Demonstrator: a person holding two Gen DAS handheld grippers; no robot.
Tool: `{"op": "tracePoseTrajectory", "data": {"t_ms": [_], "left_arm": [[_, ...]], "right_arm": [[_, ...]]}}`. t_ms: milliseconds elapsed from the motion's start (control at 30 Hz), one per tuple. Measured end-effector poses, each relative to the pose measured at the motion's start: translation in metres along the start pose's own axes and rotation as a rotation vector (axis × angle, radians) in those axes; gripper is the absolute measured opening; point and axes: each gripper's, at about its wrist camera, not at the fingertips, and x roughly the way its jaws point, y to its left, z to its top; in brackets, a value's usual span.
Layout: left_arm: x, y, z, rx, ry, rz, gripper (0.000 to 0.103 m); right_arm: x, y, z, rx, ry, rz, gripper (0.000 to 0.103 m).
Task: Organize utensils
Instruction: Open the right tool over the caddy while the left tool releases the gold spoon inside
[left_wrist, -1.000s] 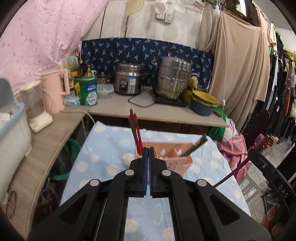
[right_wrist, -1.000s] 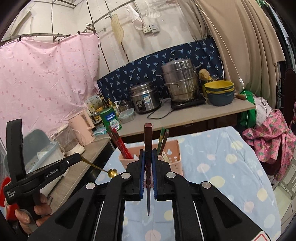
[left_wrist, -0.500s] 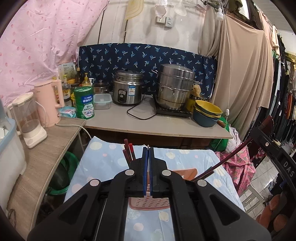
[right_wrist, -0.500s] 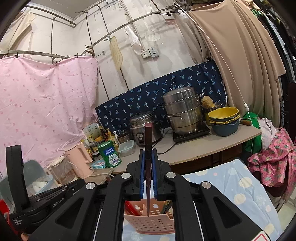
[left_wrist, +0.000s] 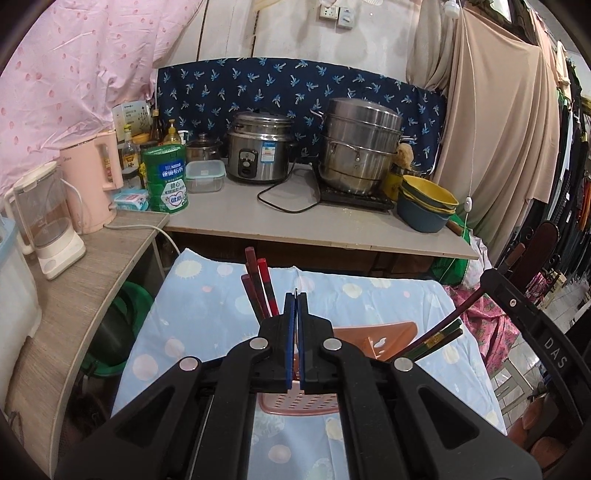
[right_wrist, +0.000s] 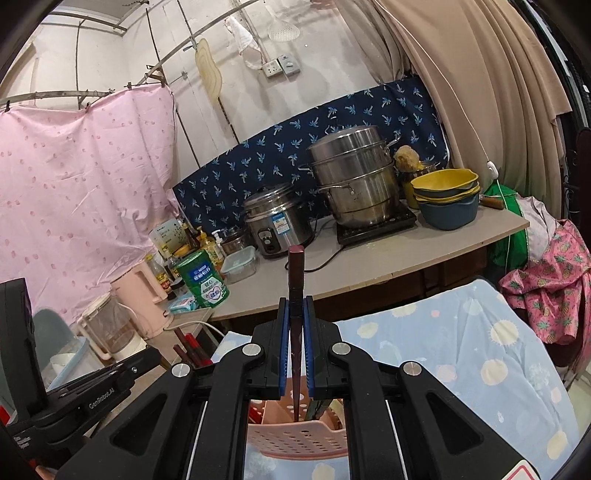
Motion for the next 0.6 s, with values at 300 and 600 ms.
{"op": "tracePoseTrajectory", "data": {"t_ms": [300, 600], "left_arm": [[0.005, 0.001, -0.003, -0.012, 0.009, 0.006, 0.001], [0.003, 0.002, -0.008, -0.019, 0.012, 0.026, 0.024]], "right_arm": [[0.010, -0.002, -0.009, 0.002, 0.036, -0.012, 0.008], [0.001, -0.004, -0.014, 0.009, 0.027, -0.021, 0.032]]}}
